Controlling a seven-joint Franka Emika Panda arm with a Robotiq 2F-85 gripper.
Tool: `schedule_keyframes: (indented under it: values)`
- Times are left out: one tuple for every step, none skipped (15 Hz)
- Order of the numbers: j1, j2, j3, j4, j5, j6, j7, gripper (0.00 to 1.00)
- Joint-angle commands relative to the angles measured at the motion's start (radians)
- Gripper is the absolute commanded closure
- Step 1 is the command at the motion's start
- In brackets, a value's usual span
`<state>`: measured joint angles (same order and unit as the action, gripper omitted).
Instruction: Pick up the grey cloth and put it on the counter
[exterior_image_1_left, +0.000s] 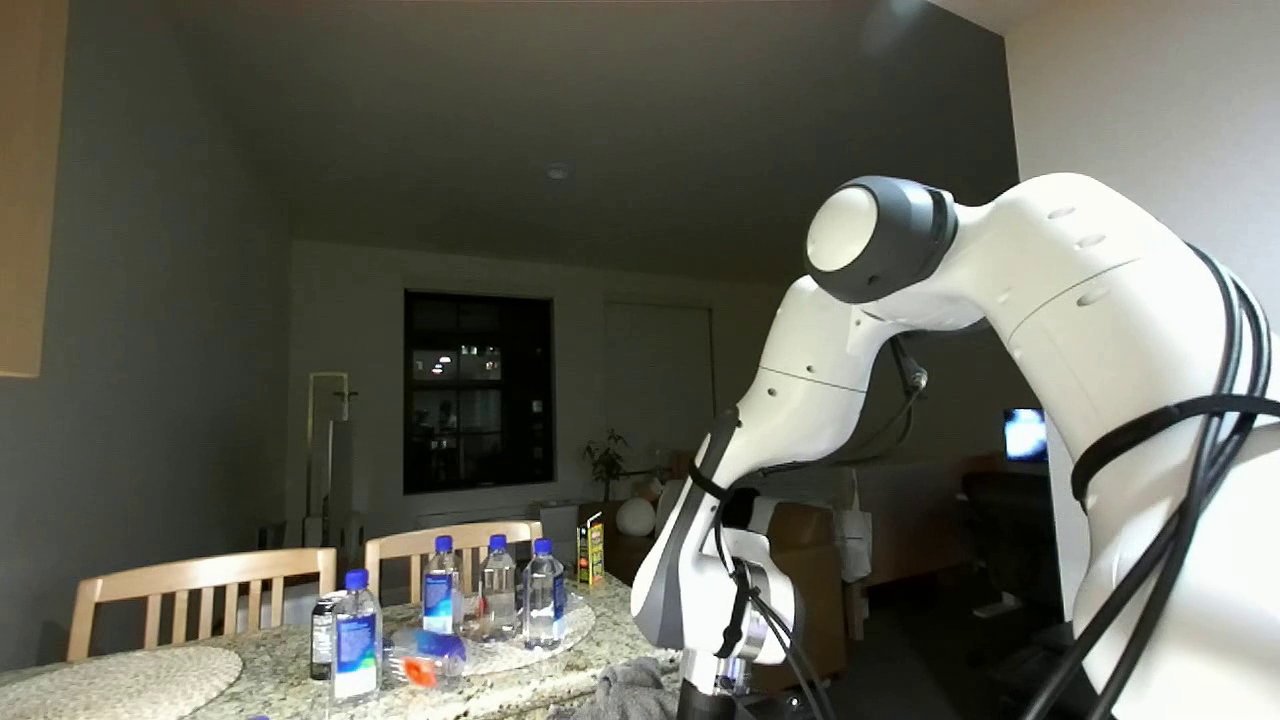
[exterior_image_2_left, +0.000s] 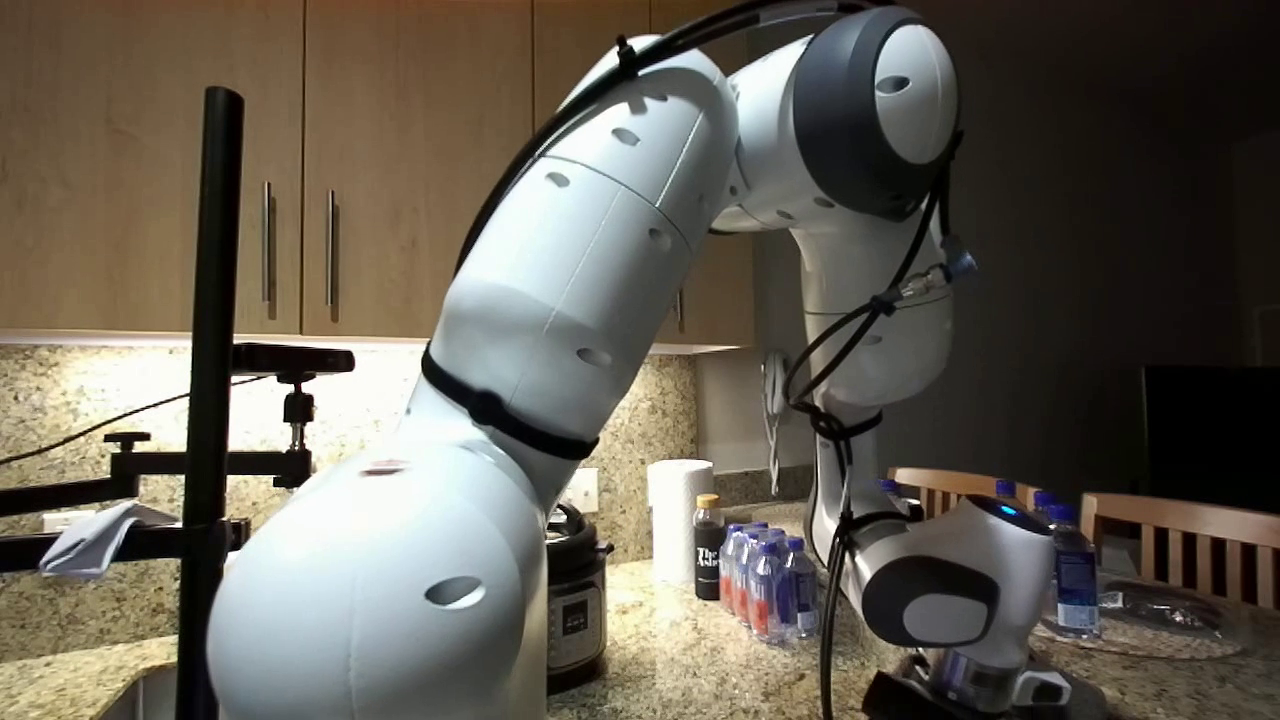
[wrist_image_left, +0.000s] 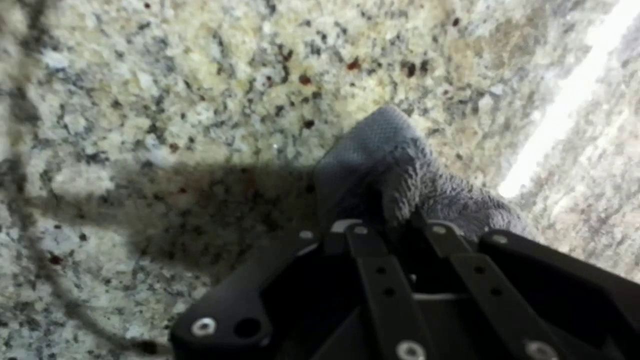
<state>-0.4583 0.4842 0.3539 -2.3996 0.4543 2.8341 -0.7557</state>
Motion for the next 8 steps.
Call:
schedule_keyframes:
  values:
    - [-0.055,-0.139,0.086,-0.048,0.103,-0.044,-0.005,0.89]
    - [-0.051,-0.176,0.088,-0.043,0.127,-0.078,0.004,0.89]
    - [-0.040,-0.220,0.080,-0.038,0.151,-0.123,0.011,0.89]
    - [-0.017,-0.261,0.056,-0.030,0.177,-0.173,0.012,0.89]
    - [0.011,-0.304,0.024,-0.019,0.200,-0.227,0.011,0.89]
    - [0.044,-0.339,-0.016,-0.007,0.215,-0.272,0.014,0.89]
    - [0.080,-0.371,-0.063,0.008,0.214,-0.321,0.030,0.88]
    - [0.116,-0.399,-0.112,0.021,0.201,-0.367,0.049,0.88]
